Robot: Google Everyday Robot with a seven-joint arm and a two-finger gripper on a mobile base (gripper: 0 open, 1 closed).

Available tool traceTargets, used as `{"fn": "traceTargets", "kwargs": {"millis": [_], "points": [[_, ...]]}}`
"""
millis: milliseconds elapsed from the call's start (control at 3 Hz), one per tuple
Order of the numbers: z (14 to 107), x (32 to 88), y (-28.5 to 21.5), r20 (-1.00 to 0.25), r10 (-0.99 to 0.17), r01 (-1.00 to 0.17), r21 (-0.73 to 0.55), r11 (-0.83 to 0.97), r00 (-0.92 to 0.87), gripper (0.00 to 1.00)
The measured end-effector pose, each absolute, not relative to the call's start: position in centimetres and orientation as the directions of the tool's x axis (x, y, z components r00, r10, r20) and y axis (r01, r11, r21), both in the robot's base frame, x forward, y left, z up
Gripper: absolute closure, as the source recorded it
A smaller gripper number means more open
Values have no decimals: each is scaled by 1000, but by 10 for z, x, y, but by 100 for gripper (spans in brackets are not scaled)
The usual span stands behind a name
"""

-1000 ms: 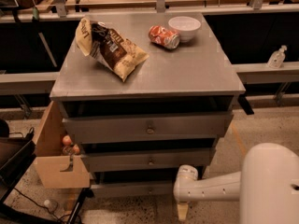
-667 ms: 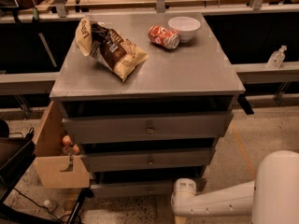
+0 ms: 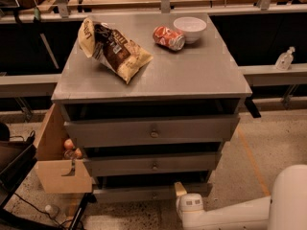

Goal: Open bottom drawer

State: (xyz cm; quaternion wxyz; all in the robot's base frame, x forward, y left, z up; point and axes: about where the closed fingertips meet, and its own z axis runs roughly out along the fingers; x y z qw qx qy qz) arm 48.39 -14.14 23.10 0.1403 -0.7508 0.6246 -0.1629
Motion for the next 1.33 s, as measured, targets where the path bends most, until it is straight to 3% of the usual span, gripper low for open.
{"fn": "traceTargets", "kwargs": {"millis": [667, 1333], "points": [[197, 511, -172, 20, -997, -925, -372, -78, 77, 2], [168, 532, -196, -34, -999, -935, -353, 17, -6, 49]]}}
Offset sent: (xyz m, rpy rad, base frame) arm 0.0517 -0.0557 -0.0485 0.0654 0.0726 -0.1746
